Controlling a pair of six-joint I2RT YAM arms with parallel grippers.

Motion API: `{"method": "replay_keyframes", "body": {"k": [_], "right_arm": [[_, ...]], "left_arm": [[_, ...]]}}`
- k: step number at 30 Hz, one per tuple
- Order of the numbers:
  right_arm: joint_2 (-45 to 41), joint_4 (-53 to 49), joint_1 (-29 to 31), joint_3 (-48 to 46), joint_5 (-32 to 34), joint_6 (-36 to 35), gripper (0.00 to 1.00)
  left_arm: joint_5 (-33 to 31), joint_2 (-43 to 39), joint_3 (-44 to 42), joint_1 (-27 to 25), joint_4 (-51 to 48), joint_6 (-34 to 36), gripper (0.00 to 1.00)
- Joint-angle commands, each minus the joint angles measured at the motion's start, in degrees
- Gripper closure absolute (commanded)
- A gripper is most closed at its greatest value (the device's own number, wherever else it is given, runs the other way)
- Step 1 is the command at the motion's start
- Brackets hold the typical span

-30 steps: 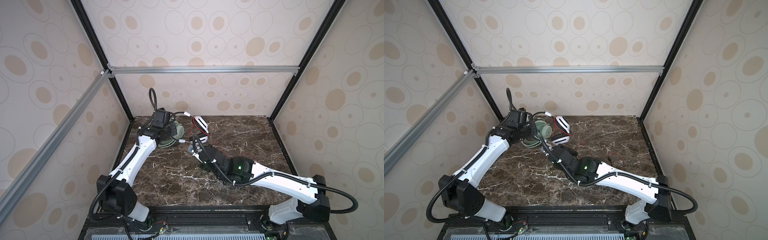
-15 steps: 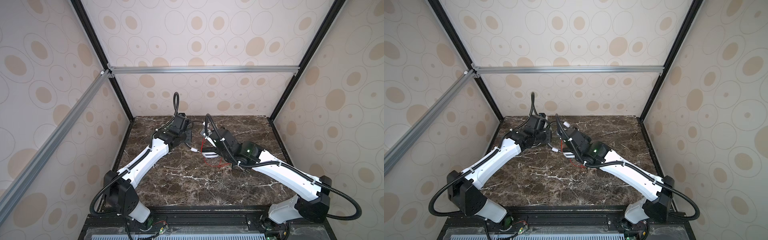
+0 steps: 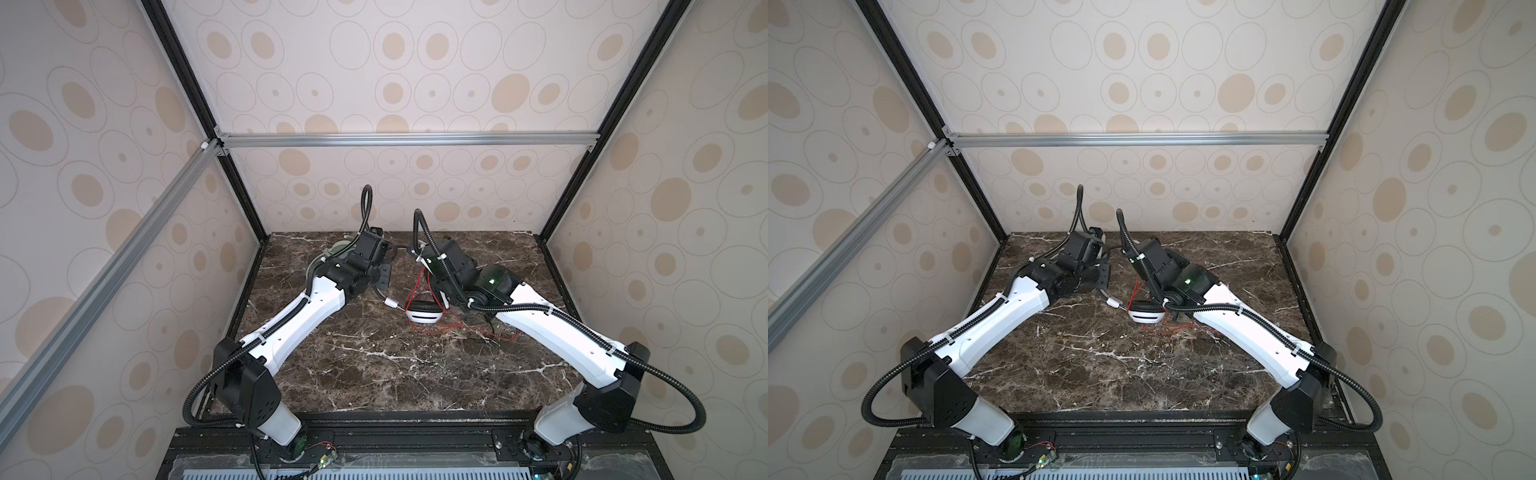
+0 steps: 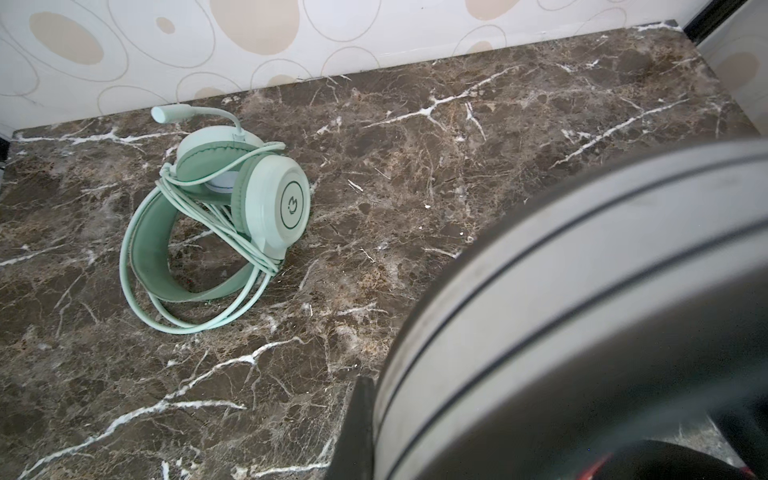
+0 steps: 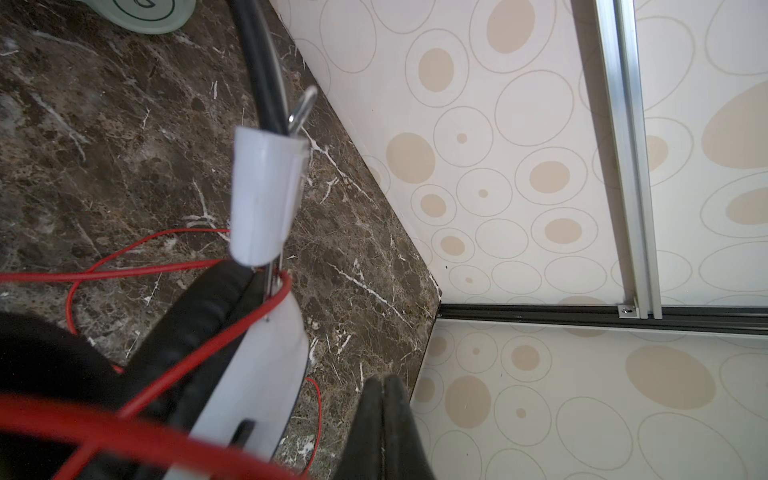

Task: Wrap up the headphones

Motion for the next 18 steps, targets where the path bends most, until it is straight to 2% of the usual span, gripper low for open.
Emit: {"method": "replay_keyframes", "body": {"k": [1, 8, 13, 18], "right_arm": [[1.0, -1.0, -3.3, 2.4, -2.4, 1.9, 0.98], [3.7, -2.0, -10.0, 6.6, -10.0, 5.8, 0.98], [6.3, -1.9, -12.6, 8.8, -15.1, 6.5, 0.98], [8.3, -0.8, -16.6, 8.8, -26.5, 9.4, 0.94]], "left_arm": [[1.3, -1.4, 3.0, -0.5, 1.7, 0.5, 1.0], [1.7, -1.8, 2.9, -1.1, 1.9, 0.9, 1.0], [2.6, -1.9, 3.0, -1.4, 2.1, 1.1, 1.0], [4.7, -2.5, 2.5, -1.4, 2.8, 1.3, 1.0]]}}
